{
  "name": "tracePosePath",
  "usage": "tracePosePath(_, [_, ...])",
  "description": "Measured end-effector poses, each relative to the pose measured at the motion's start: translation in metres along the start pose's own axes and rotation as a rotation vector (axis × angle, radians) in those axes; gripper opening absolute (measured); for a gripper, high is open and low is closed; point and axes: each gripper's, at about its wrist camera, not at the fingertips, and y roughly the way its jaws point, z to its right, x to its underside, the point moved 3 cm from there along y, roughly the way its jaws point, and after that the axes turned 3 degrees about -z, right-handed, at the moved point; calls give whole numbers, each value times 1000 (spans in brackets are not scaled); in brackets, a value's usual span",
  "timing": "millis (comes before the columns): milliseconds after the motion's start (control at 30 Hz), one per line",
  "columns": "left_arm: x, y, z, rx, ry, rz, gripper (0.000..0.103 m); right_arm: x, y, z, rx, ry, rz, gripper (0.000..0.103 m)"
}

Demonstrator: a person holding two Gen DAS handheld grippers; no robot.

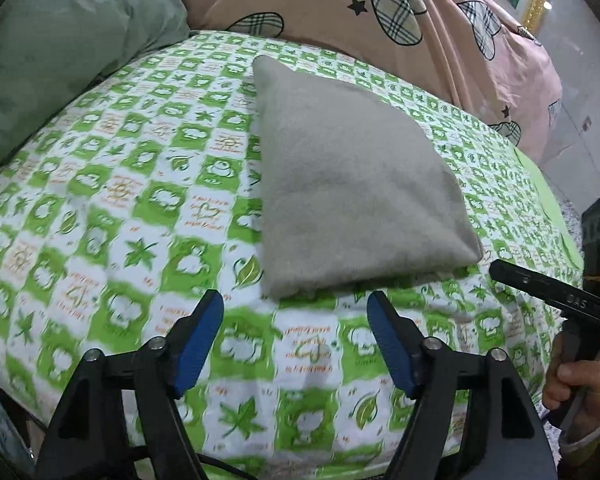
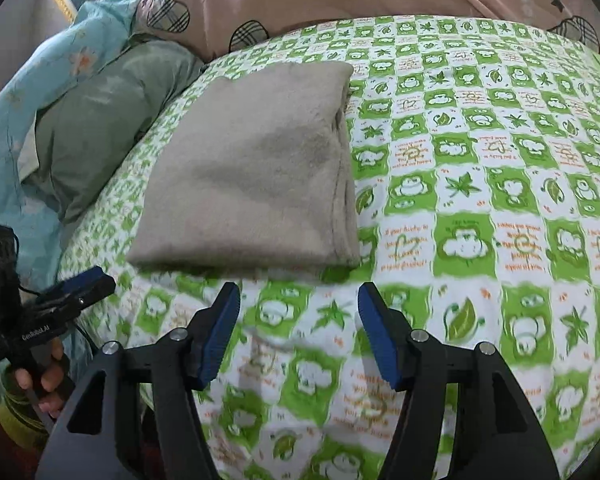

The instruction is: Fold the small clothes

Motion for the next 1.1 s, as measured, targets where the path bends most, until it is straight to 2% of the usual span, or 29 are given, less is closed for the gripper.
tracePosePath(100, [7, -4, 1, -45, 12, -3, 84, 8, 0, -2, 0, -7, -18, 63])
tracePosePath(267, [22, 1, 0, -121, 6, -47, 85, 17, -1, -4, 7, -28, -37, 65])
tracePosePath(400, [32, 7, -4, -171, 6, -87, 86, 19, -4, -8, 3, -39, -41, 71])
tracePosePath(533, [35, 1, -4, -203, 20, -83, 86, 18, -9, -13, -7, -59, -44, 75])
tracePosePath(733, [23, -19, 2, -290, 63, -49, 86, 4, -27, -23, -10, -100, -16, 79])
tracePosePath(800, [16, -29, 4, -299, 74, -29, 86, -2, -36, -28, -14, -113, 3, 81])
tracePosePath(933, [1, -46, 9, -271, 72, -2, 88, -10, -44, -31, -12, -129, 24, 88])
tracePosePath(1000, [-5, -50, 12, -244, 70, -7, 92, -10, -39, -29, -4, -126, 16, 88])
tracePosePath(1100, [-9, -50, 16, -240, 81, 9, 94, -6, -25, -22, -6, -97, -14, 88])
